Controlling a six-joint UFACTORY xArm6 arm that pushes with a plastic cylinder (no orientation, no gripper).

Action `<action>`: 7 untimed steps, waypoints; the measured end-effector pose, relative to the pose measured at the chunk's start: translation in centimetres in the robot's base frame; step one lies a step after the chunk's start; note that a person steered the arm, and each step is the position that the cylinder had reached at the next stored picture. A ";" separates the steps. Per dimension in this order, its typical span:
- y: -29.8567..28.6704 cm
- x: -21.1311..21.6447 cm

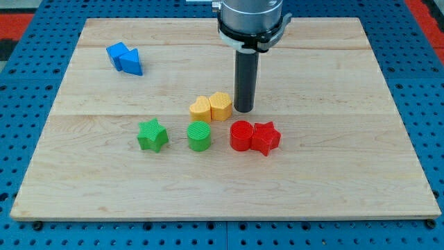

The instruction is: Move the yellow heart to the left of the green star

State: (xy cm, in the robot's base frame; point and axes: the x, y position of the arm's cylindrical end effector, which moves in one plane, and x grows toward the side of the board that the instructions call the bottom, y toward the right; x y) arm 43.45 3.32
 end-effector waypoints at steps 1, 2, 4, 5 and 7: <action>-2.5 0.7; -8.6 0.7; -13.8 0.0; -13.2 0.2; -21.3 3.3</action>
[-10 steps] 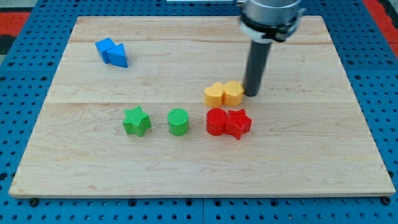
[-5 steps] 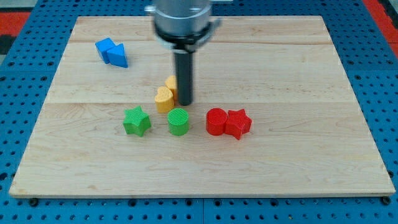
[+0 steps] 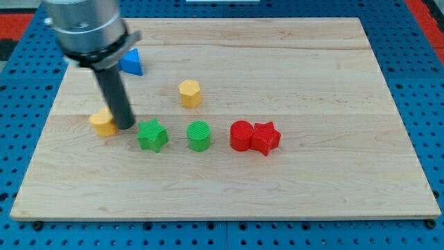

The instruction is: Move the yellow heart to the left of the green star

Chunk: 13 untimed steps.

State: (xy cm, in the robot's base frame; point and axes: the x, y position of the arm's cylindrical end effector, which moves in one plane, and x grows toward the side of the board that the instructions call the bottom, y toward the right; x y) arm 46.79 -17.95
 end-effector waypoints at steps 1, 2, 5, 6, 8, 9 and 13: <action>-0.6 -1.5; -2.3 -5.2; -5.4 -0.3; -5.1 -1.4; -2.3 -1.5; -2.3 1.1; -3.4 -0.6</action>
State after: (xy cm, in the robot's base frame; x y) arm 46.17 -21.31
